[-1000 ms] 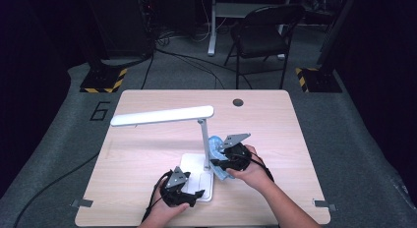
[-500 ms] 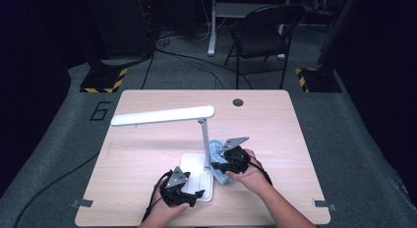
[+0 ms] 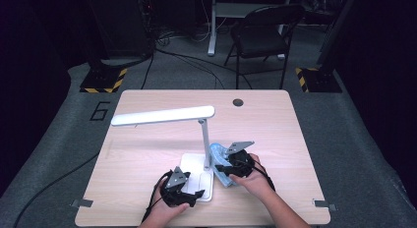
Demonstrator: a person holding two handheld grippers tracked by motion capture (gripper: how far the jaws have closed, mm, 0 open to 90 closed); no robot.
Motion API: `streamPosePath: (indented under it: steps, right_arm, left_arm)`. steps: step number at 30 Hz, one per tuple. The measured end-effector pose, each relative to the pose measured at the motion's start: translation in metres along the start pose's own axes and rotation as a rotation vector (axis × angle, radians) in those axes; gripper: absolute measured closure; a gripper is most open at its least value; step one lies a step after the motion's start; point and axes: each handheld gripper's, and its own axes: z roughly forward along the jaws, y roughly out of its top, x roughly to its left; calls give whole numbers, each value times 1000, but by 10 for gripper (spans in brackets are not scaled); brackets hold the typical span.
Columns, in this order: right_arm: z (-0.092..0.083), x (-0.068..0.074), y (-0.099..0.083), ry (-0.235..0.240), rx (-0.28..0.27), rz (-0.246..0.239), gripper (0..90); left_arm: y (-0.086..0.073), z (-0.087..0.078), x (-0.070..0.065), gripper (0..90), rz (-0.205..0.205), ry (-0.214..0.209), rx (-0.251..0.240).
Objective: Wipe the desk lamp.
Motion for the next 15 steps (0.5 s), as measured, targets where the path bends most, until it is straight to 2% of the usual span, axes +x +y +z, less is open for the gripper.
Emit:
streamPosePath:
  steps: [5,7,8,9,10,11,13,15]
  right_arm:
    - [-12,-2,-8,-27,5,2,675]
    - [-13,-2,-12,-41,1,20,675]
    - [-16,-2,-13,-41,18,25,675]
    - [-15,-3,-14,-44,7,3,675]
    - [-16,0,-15,-41,23,23,676]
    - [-14,0,-16,-49,12,0,676]
    - [-14,3,-16,-49,25,-9,677]
    - [-13,6,-18,-43,34,7,677]
  left_arm:
    - [0,0,0,143,1,-5,5]
    - [0,0,0,143,-1,0,0]
    - [0,0,0,143,-4,-1,-1]
    - [0,0,0,143,0,0,0]
    - [0,0,0,143,0,0,0]
    - [0,0,0,143,0,0,0]
    - [0,0,0,143,0,0,0]
    - [0,0,0,143,-7,0,-2]
